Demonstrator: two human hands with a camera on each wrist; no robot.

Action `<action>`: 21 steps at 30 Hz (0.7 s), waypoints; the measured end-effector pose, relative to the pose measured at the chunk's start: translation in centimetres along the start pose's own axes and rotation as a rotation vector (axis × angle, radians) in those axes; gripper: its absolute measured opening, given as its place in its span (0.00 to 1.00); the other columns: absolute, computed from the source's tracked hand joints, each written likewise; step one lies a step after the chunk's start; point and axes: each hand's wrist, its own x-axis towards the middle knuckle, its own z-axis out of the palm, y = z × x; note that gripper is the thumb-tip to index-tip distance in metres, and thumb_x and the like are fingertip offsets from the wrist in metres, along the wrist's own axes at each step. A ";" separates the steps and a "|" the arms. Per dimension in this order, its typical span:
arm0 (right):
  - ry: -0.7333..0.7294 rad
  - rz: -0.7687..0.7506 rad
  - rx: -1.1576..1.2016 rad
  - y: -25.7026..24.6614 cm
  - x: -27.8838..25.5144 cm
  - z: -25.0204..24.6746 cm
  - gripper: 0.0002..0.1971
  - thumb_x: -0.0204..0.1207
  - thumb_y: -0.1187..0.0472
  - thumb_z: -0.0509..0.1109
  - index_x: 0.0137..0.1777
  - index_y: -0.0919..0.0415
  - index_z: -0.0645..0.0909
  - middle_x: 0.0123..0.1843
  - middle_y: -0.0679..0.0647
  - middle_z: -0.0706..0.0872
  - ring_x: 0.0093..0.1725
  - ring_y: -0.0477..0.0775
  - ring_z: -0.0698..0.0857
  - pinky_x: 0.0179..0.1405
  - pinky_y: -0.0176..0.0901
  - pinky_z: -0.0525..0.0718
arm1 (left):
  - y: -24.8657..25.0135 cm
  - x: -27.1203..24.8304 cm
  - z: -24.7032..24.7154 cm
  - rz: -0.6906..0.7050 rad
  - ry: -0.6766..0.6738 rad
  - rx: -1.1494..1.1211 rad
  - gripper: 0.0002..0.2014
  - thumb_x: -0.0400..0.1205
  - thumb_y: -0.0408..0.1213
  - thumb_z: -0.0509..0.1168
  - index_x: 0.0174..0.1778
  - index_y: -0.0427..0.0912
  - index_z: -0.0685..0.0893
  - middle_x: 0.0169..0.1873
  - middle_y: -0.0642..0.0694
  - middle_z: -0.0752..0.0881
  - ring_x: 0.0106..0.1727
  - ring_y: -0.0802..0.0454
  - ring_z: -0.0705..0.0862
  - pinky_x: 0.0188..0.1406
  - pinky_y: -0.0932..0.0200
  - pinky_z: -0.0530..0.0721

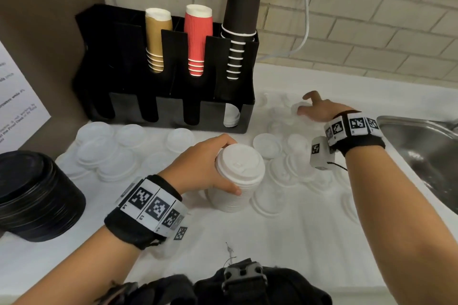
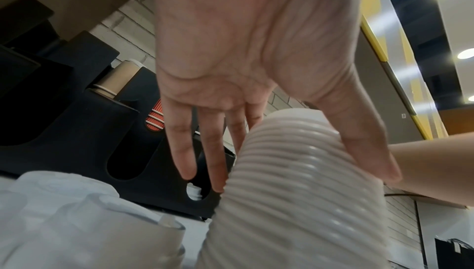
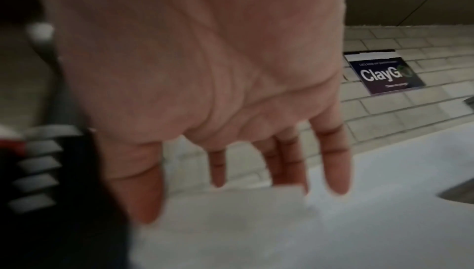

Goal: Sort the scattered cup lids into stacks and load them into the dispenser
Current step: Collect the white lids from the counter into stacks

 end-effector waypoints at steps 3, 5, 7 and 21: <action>-0.044 -0.260 0.229 -1.2 -4.8 0.5 0.24 0.79 0.45 0.64 0.73 0.42 0.63 0.66 0.63 0.75 0.61 0.62 0.77 0.59 0.51 0.74 | 0.0 -0.1 0.4 0.020 0.023 -0.003 0.38 0.55 0.50 0.86 0.58 0.63 0.74 0.56 0.67 0.78 0.57 0.66 0.77 0.56 0.59 0.79; -0.077 -0.437 0.427 -2.0 -8.3 1.7 0.18 0.79 0.50 0.67 0.66 0.37 0.69 0.58 0.54 0.79 0.52 0.52 0.79 0.50 0.34 0.76 | 0.0 -0.2 0.6 0.030 0.033 -0.021 0.39 0.56 0.49 0.86 0.59 0.63 0.74 0.57 0.67 0.76 0.57 0.65 0.77 0.58 0.57 0.79; -0.054 -0.569 0.520 -2.4 -11.2 3.2 0.19 0.76 0.54 0.72 0.63 0.35 0.73 0.54 0.45 0.80 0.50 0.44 0.80 0.44 0.20 0.75 | -0.1 -0.3 0.6 0.035 0.038 -0.032 0.40 0.56 0.49 0.86 0.61 0.62 0.74 0.57 0.66 0.77 0.58 0.62 0.77 0.59 0.55 0.79; 0.014 -0.781 0.472 -4.0 -15.6 7.4 0.27 0.68 0.57 0.80 0.67 0.42 0.79 0.61 0.42 0.80 0.59 0.35 0.76 0.49 0.21 0.71 | -0.2 -0.7 1.0 0.007 0.078 -0.079 0.65 0.56 0.47 0.87 0.82 0.60 0.49 0.54 0.68 0.73 0.60 0.54 0.80 0.63 0.53 0.80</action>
